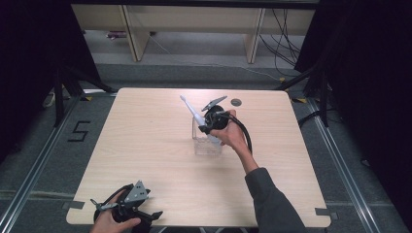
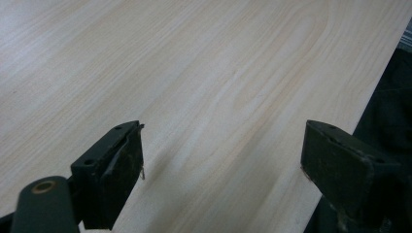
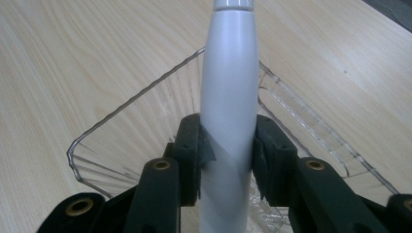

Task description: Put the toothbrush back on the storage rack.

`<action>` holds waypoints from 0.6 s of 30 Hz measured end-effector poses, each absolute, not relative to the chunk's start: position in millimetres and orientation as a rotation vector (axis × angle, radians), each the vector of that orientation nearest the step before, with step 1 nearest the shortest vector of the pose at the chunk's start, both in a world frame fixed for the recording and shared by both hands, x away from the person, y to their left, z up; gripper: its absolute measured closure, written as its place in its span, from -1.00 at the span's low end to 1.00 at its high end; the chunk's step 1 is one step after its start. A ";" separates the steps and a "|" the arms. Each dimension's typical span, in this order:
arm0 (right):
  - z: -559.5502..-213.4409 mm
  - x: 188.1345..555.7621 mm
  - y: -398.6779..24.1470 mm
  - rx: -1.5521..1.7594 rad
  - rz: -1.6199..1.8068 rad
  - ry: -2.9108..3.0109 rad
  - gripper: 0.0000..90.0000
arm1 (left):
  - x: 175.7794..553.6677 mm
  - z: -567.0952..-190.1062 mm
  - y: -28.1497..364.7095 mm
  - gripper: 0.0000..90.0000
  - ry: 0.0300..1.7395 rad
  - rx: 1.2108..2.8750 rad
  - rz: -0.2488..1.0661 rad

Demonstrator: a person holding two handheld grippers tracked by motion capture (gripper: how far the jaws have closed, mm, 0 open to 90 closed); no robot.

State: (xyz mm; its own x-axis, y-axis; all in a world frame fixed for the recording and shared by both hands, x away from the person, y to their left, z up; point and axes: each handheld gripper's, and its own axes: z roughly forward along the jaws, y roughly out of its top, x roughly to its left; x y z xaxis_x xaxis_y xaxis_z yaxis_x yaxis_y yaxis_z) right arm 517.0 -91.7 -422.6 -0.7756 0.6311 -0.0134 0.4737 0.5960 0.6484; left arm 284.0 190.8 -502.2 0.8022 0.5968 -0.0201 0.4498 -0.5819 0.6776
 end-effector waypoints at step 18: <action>-426.2 515.9 -85.3 0.999 0.804 2.655 0.47 | 284.2 -502.0 191.1 -0.67 0.762 2.293 0.270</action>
